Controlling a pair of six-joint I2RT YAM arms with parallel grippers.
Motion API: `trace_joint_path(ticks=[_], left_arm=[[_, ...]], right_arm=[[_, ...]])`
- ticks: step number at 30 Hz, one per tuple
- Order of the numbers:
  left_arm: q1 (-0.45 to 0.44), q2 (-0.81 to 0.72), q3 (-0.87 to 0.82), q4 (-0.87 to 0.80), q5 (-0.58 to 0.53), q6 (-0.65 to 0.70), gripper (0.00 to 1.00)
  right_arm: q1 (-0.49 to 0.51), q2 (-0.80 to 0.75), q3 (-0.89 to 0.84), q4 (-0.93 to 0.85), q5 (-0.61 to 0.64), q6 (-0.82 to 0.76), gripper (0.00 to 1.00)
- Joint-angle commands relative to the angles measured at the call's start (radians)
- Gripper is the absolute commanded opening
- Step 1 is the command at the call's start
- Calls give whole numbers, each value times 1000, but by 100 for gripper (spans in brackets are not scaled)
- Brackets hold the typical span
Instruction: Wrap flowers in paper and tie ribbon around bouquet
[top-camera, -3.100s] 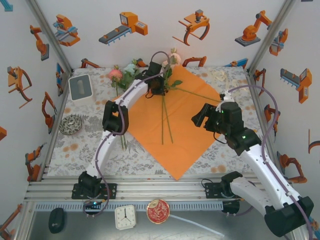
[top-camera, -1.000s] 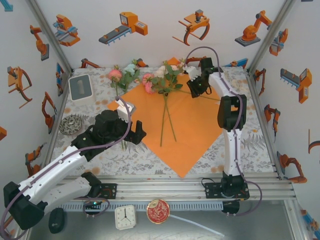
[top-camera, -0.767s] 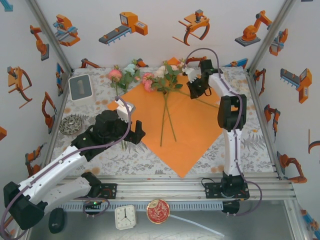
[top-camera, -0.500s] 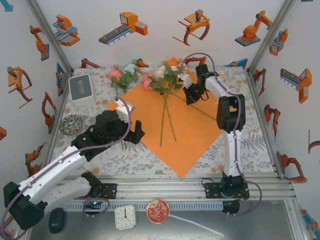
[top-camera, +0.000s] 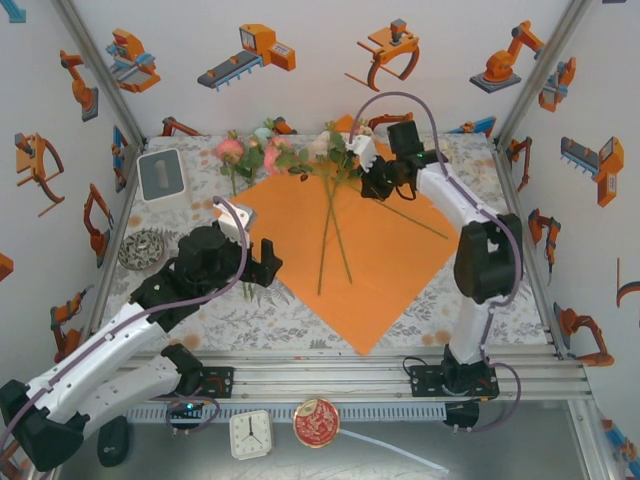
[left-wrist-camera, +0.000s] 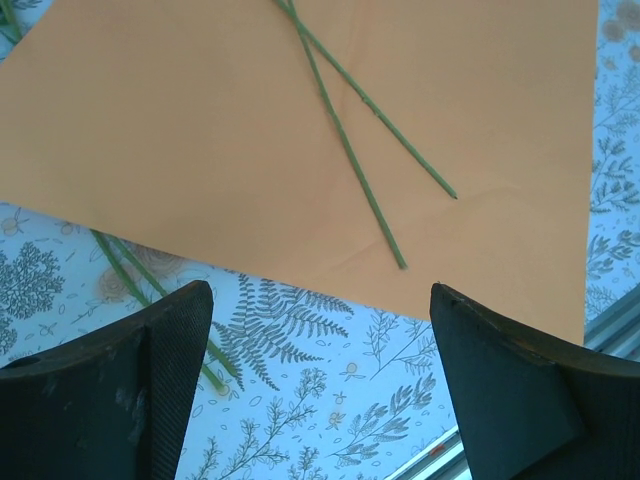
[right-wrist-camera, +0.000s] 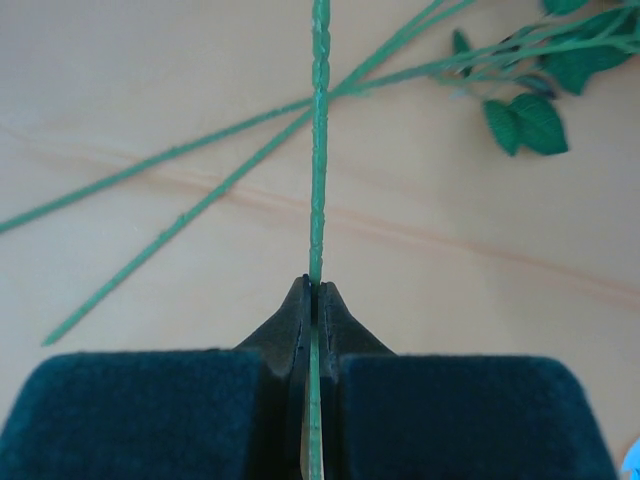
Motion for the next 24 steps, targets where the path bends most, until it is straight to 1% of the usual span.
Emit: trace_joint_path(ticks=[1, 2, 4, 5, 7, 9, 10, 11, 14, 16, 18, 20, 24], left_arm=[[-1, -36, -16, 16, -85, -49, 81], [0, -45, -18, 18, -98, -53, 81], [1, -58, -20, 28, -122, -63, 81], [2, -59, -20, 34, -132, -64, 81], [4, -51, -14, 42, -146, -65, 81], [6, -36, -6, 46, -156, -67, 81], [7, -27, -1, 43, -155, -68, 81], [8, -16, 4, 40, -152, -67, 81], [10, 5, 17, 25, -147, -74, 81], [11, 8, 13, 23, -150, -78, 81], [11, 5, 4, 29, -152, -84, 82], [14, 5, -3, 37, -153, -87, 82], [20, 26, -2, 52, -151, -98, 82]], right_arm=[[15, -132, -144, 356, 40, 331, 0], [18, -163, -188, 433, 80, 435, 0], [18, -223, -297, 581, 185, 721, 0], [19, -238, -334, 629, 216, 839, 0], [20, -235, -400, 721, 231, 1079, 0], [30, -196, -404, 740, 225, 1241, 0], [38, -172, -392, 734, 218, 1283, 0], [52, -145, -374, 718, 222, 1301, 0], [80, -68, -312, 702, 214, 1247, 0], [85, -8, -235, 612, 191, 1164, 0], [87, 42, -166, 509, 210, 1105, 0], [88, 61, -163, 514, 235, 1090, 0], [87, 114, -181, 584, 259, 1100, 0]])
